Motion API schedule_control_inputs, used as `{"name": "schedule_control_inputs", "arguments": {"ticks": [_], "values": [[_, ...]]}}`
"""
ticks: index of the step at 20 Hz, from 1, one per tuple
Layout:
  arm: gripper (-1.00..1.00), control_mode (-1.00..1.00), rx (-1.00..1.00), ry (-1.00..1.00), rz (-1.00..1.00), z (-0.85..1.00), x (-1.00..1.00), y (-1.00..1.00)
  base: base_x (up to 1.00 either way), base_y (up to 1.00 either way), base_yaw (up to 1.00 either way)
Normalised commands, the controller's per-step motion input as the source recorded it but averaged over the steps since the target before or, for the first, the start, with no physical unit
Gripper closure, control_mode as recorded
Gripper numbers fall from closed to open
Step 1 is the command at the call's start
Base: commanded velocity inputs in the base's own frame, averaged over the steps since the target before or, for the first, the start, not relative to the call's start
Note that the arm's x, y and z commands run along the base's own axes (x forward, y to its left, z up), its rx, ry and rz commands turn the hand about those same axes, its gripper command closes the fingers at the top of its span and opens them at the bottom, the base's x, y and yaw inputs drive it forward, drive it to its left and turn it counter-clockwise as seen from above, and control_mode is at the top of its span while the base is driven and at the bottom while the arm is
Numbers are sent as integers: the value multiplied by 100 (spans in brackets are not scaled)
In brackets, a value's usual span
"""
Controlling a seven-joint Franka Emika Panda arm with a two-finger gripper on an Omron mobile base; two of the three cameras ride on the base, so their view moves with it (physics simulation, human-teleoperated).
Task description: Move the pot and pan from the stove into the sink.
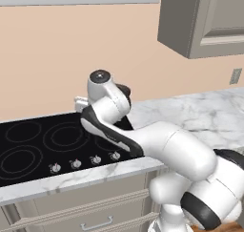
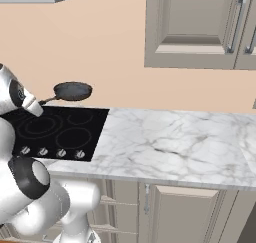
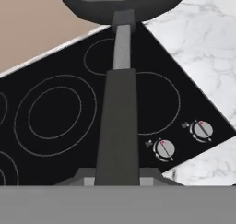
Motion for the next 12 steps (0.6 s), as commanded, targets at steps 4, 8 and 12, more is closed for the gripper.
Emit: {"name": "schedule_control_inputs", "arguments": {"ticks": [4,8,12], "values": [[100,-100,0,-15,6,31,-93,-5,0,0,0],[100,-100,0,-16,9,25,-96,-14,0,0,0],[100,-100,0,-13,9,26,-99,-21,0,0,0]]}}
